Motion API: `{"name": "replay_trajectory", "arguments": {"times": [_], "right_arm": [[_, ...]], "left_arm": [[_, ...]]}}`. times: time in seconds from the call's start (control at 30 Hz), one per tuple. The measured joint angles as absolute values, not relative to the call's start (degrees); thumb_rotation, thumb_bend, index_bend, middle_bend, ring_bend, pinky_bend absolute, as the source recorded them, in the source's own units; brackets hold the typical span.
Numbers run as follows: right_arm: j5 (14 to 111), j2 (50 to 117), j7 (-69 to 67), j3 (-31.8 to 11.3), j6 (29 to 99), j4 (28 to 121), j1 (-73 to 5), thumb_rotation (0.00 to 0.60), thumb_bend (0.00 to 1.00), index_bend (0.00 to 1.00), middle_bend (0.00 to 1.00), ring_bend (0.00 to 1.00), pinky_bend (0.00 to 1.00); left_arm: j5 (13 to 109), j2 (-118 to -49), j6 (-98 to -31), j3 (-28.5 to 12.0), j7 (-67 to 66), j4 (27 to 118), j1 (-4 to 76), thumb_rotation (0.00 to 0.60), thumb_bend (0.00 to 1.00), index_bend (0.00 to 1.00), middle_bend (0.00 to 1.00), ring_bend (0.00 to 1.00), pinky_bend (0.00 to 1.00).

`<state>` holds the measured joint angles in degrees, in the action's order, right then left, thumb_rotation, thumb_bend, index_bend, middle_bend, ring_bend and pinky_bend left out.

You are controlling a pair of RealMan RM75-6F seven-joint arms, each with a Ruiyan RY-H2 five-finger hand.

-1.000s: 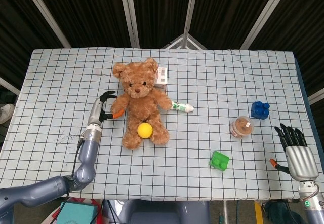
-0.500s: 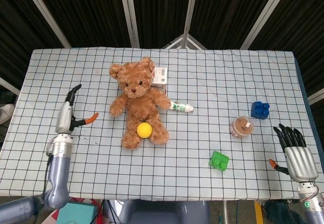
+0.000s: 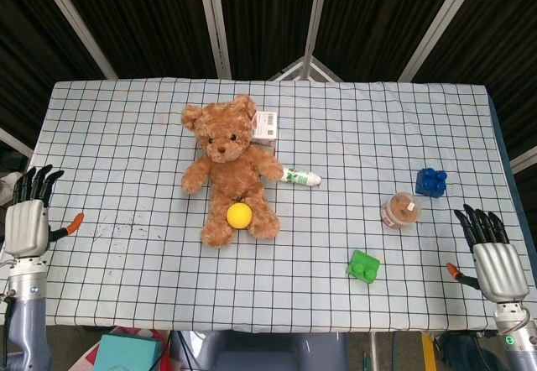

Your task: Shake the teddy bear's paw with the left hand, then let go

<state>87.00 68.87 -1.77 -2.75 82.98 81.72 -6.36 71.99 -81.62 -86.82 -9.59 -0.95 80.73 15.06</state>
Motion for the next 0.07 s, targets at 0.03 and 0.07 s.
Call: {"name": "replay_trajectory", "arguments": {"times": [0.03, 0.07], "right_arm": [[87.04, 68.85, -1.67, -2.8, 83.12, 81.83, -6.35, 0.6, 0.21, 0.0, 0.02, 0.03, 0.0], [87.1, 68.84, -1.54, -2.81, 83.27, 81.91, -6.33, 0.6, 0.21, 0.0, 0.02, 0.03, 0.0]], "left_arm": [[72.41, -81.49, -86.96, -9.57, -0.79, 80.7, 14.94, 0.6, 0.32, 0.17, 0.09, 0.0, 0.0], [72.83, -81.36, -87.17, -9.55, -0.55, 80.68, 14.83, 0.6, 0.32, 0.17, 0.09, 0.0, 0.0]]}}
